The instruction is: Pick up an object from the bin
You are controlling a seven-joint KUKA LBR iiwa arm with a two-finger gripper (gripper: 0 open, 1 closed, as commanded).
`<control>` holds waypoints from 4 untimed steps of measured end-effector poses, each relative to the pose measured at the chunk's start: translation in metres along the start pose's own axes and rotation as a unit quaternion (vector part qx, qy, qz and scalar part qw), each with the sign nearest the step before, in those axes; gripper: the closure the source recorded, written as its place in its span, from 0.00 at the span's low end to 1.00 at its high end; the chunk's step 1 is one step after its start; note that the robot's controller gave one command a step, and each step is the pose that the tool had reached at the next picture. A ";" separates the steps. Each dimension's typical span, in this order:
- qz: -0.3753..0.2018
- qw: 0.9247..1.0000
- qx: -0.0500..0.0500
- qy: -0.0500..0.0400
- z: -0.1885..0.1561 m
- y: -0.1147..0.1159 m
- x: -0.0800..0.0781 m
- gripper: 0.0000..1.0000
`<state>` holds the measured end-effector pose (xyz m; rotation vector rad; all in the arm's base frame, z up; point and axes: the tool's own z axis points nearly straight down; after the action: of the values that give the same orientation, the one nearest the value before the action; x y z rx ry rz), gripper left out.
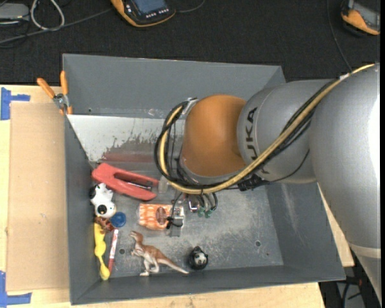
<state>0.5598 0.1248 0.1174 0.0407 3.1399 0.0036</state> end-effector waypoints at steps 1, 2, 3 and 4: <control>-0.022 1.000 0.001 0.001 0.051 -0.022 -0.005 0.00; 0.043 0.999 -0.001 -0.001 0.048 -0.012 0.005 1.00; 0.044 0.999 -0.001 -0.001 0.048 -0.012 0.005 1.00; 0.044 0.999 -0.001 0.000 0.042 -0.012 0.005 1.00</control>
Offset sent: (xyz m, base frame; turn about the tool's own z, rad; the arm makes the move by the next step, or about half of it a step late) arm -0.0045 -0.0116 -0.0474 0.0858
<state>0.5545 0.1130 0.0752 0.1790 3.1344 0.0073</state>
